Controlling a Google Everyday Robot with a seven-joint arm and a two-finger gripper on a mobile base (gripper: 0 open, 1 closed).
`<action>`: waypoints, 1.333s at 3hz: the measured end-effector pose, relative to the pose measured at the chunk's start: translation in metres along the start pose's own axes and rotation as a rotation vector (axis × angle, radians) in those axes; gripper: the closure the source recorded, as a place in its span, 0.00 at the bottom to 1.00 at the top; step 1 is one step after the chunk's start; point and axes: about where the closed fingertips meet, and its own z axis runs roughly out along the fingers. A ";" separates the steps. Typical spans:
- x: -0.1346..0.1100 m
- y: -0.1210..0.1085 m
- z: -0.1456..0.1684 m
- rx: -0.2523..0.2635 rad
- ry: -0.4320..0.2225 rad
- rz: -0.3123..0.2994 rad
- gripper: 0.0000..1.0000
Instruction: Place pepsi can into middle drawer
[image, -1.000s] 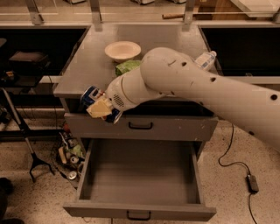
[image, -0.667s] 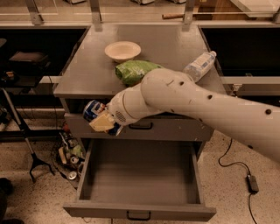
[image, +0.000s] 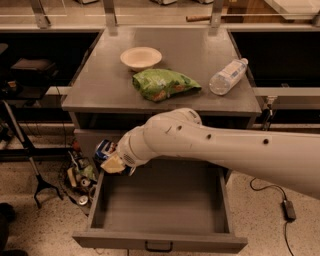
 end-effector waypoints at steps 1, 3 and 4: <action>0.014 0.005 0.034 0.013 0.044 -0.024 1.00; 0.045 0.023 0.100 0.006 0.148 -0.089 1.00; 0.045 0.023 0.100 0.006 0.148 -0.089 1.00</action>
Offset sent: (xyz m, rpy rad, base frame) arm 0.0029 0.0480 -0.1050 -0.1615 -0.0196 0.0336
